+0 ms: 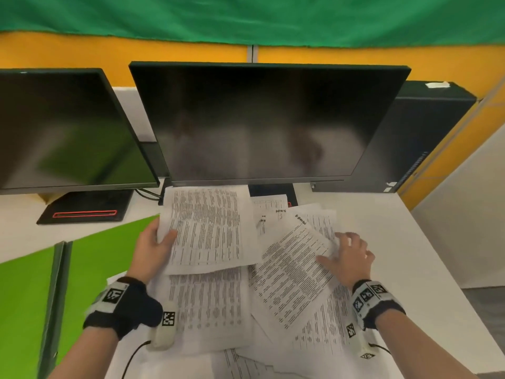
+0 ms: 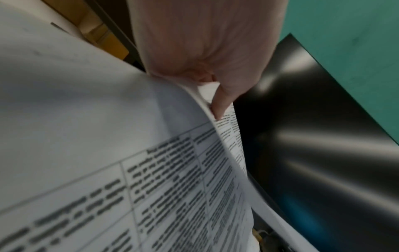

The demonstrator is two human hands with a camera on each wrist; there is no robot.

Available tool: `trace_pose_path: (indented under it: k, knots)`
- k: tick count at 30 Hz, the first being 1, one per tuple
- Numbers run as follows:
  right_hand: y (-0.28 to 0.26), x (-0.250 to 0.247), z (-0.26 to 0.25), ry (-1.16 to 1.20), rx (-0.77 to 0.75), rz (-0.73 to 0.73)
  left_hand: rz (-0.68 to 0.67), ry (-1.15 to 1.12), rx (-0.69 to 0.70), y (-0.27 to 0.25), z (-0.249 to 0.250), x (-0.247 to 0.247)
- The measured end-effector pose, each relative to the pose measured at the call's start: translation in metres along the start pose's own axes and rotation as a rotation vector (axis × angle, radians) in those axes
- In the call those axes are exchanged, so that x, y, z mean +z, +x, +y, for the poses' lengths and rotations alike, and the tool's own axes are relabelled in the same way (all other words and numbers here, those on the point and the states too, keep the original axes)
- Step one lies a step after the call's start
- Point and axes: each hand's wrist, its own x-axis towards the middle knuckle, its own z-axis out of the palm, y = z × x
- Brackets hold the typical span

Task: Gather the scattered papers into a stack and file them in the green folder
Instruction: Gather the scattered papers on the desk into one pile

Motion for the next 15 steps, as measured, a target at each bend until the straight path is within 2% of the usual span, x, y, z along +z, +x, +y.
trace_pose_path:
  k: [3,6,11,13,15]
  knots:
    - [0.007,0.008,-0.009,-0.012,0.103,-0.244,0.018,0.09,0.065,-0.004,0.008,-0.019]
    - [0.014,0.009,-0.009,0.127,0.216,-0.34,0.001,0.2,0.156,-0.013,0.027,-0.046]
    - [0.028,-0.01,-0.001,0.488,0.222,-0.288,-0.041,0.204,0.261,-0.026,0.065,-0.092]
    - [0.034,-0.037,0.0,0.607,0.159,-0.255,-0.006,0.191,0.309,-0.031,0.081,-0.11]
    - [0.051,-0.06,0.002,0.55,0.027,-0.264,0.007,0.179,0.355,-0.035,0.101,-0.123]
